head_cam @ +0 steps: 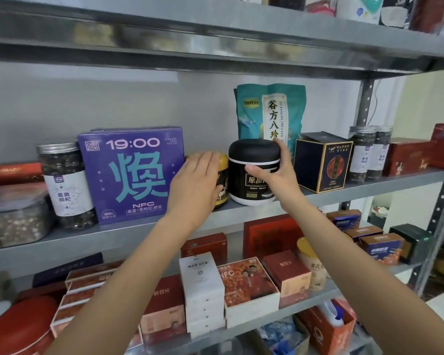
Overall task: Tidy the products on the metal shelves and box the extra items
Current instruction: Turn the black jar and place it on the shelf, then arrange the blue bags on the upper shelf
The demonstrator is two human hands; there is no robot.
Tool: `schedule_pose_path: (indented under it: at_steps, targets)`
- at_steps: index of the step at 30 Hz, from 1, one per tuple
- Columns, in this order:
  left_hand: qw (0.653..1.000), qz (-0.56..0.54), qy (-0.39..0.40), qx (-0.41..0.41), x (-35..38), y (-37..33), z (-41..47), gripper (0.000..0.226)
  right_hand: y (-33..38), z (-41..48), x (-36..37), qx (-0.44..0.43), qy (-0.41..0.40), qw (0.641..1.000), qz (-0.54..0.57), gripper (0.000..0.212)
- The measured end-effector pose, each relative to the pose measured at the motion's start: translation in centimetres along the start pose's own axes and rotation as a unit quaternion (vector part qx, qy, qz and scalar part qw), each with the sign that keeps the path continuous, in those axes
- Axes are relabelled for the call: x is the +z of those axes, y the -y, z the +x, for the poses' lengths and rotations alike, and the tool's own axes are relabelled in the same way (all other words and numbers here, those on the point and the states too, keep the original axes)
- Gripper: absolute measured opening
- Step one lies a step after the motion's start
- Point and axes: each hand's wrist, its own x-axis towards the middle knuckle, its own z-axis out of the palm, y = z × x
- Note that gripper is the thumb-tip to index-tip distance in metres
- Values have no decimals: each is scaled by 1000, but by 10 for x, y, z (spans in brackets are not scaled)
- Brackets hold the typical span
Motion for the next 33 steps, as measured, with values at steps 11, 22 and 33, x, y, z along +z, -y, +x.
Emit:
schedule_pose_path:
  at_steps: [11, 22, 33]
  targets:
    - [1000, 25, -18, -2, 5, -1, 4, 65, -1, 4, 6, 25, 13, 998, -54, 104]
    - [999, -13, 30, 11, -3, -53, 67, 87, 31, 48, -73, -147, 49, 921, -359, 82]
    - [995, 43, 60, -71, 16, -91, 84, 69, 34, 161, -88, -203, 163, 727, -636, 138]
